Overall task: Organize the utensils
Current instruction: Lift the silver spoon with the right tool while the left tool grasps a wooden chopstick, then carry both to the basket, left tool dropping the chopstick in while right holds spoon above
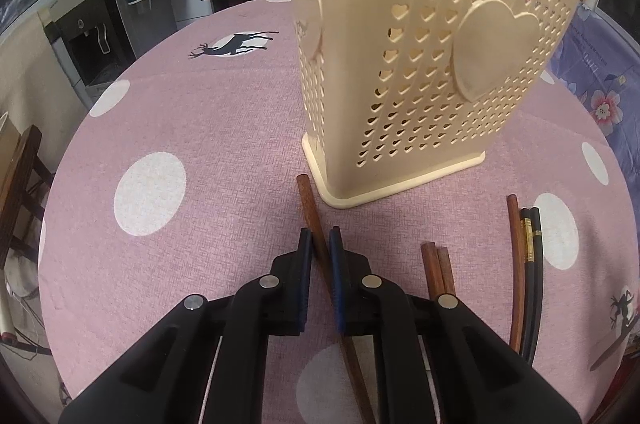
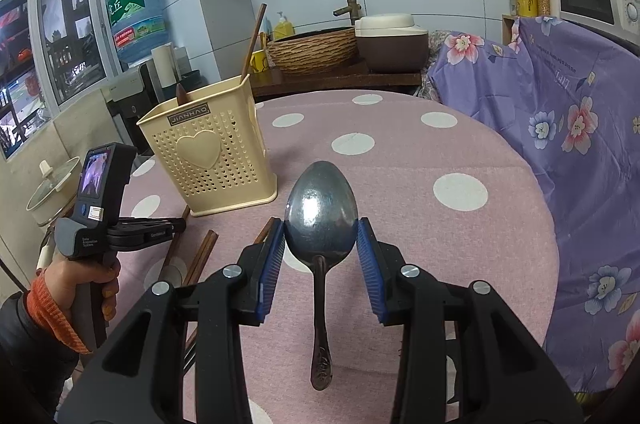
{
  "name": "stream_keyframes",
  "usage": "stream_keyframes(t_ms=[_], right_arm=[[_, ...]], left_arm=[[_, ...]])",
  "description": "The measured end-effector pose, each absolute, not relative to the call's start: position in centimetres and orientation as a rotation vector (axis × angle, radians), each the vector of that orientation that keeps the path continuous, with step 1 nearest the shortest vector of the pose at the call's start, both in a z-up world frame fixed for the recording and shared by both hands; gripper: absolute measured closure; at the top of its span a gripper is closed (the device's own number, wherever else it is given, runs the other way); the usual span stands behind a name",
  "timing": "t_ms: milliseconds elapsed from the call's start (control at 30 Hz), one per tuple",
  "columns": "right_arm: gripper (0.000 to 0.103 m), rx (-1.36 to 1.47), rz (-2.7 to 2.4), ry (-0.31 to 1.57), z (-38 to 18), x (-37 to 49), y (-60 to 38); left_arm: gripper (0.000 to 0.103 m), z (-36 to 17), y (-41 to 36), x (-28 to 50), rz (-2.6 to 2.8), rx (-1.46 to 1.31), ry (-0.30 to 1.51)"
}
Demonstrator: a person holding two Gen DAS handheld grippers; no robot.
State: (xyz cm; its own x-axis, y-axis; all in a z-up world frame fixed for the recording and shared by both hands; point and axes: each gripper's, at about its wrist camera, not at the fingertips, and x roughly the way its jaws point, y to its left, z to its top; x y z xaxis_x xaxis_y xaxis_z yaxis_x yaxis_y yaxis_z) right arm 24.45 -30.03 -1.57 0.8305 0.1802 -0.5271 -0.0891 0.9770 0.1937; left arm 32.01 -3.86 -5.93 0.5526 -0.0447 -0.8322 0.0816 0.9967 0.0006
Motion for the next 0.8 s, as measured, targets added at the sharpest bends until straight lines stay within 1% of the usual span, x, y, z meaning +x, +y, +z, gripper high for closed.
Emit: stream_keyframes(t_ms=[233,633,800], right_arm=[[0.065,0.168,0.138,0.564,-1.6,24.4,-30.1],[0.065,0.163,0.154,0.524,-0.7,24.1,-29.5],[0.065,0.159,0.16,0.512,-0.2,23.7,-29.1]], left_arm=[[0.095,-4.9,-2.5,31.6,-0.126,-0.034,0.957],[0.095,5.1,2.4,24.2,-0.258,-0.181,0.693],[0.095,6.9,3.4,21.5,-0.307,-0.204,0.651]])
